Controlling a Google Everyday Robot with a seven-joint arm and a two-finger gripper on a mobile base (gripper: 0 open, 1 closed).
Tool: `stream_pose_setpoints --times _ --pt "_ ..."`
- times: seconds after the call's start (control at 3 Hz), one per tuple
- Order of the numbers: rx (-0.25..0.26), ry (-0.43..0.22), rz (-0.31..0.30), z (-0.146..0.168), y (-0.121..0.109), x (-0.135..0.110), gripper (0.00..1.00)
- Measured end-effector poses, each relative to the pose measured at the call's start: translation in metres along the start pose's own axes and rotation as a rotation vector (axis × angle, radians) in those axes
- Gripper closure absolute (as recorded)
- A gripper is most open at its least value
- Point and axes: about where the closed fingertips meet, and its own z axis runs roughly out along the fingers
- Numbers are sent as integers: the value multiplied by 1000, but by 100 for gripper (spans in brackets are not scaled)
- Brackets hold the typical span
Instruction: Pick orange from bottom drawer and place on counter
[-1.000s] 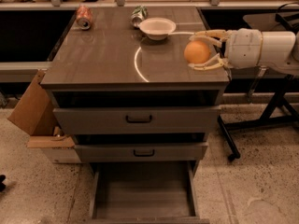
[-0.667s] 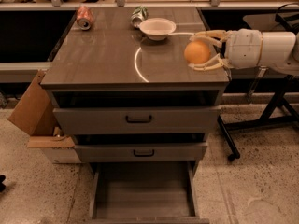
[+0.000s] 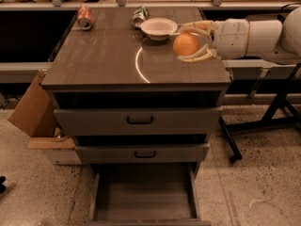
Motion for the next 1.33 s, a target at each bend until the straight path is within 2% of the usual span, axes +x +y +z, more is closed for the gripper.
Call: stream_pose_setpoints --times 0.33,1.0,1.33 --pt "-23 25 41 24 -15 -1 100" --pt "-62 47 162 71 -14 25 100" --pt "-64 46 168 73 -14 26 100"
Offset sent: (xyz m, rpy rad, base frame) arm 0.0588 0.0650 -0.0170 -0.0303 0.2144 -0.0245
